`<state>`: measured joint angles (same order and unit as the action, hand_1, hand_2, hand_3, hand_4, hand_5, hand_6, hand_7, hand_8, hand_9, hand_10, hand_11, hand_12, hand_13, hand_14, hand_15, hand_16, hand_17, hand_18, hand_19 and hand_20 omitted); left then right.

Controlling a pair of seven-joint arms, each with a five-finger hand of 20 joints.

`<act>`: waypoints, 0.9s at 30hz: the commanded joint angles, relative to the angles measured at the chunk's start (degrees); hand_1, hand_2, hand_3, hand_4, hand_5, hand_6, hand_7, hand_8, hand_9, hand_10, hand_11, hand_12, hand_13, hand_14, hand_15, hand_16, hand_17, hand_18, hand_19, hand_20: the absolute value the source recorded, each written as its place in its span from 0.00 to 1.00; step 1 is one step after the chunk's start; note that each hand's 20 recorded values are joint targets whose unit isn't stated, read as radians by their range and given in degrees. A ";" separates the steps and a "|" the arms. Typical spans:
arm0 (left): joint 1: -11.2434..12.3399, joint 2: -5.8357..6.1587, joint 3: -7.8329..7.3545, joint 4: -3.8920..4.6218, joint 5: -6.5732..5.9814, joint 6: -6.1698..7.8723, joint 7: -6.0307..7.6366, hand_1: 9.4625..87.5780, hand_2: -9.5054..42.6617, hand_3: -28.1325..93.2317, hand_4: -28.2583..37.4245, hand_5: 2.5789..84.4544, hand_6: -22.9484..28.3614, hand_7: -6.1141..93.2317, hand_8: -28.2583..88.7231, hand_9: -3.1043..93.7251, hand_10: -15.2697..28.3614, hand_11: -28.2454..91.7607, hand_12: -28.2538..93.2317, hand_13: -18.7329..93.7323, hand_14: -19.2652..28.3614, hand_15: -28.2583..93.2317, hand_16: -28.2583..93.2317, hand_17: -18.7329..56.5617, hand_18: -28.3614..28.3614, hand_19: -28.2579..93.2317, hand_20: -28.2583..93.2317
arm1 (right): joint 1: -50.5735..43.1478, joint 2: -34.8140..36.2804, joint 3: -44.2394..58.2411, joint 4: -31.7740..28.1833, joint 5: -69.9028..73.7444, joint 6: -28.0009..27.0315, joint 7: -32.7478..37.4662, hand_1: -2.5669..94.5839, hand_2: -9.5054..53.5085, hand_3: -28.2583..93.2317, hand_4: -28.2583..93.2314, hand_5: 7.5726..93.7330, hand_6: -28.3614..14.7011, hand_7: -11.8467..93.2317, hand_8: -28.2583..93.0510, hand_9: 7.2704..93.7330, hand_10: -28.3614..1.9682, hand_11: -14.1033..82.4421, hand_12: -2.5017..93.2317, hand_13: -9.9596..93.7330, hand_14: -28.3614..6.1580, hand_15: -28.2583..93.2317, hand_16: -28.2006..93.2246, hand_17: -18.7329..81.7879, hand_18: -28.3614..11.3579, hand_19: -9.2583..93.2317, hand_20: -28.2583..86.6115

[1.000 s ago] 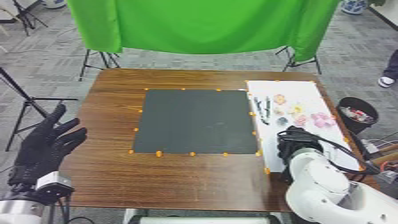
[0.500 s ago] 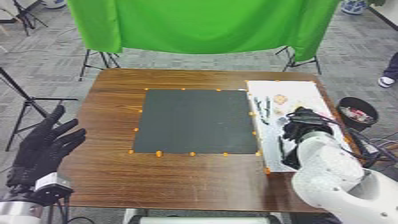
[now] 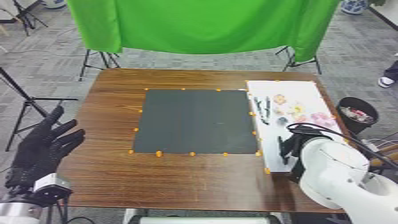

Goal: Arrange flowers

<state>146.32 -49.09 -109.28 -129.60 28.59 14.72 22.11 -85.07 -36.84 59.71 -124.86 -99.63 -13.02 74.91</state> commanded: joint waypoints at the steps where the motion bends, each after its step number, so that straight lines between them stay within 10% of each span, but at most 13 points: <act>1: -0.28 -1.03 -0.08 -0.27 0.44 -0.23 -1.11 0.26 0.30 0.74 0.13 0.33 0.56 0.13 0.18 0.31 0.77 0.41 0.33 0.34 0.99 0.68 0.14 0.17 1.00 0.70 0.17 | 0.62 -1.01 -1.56 0.67 0.68 -1.63 1.07 0.44 0.10 0.79 0.11 0.79 0.32 0.30 0.21 0.86 0.23 0.52 0.24 0.89 0.47 0.73 0.35 0.88 0.56 1.00 0.18; 27: -0.48 -1.28 0.00 -0.44 0.36 0.59 -0.93 0.26 0.30 0.74 0.13 0.33 0.56 0.13 0.18 0.31 0.77 0.41 0.33 0.35 0.99 0.68 0.14 0.17 1.00 0.70 0.17 | 0.75 0.18 -8.35 3.16 -1.04 3.81 -4.00 0.65 0.07 0.78 0.05 0.83 0.47 0.33 0.44 0.92 0.41 0.53 0.26 0.92 0.55 0.74 0.38 0.85 0.50 1.00 0.35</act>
<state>145.48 -49.87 -109.25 -129.61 28.77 14.74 21.42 -81.72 -37.91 53.51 -122.48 -99.79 -13.76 74.10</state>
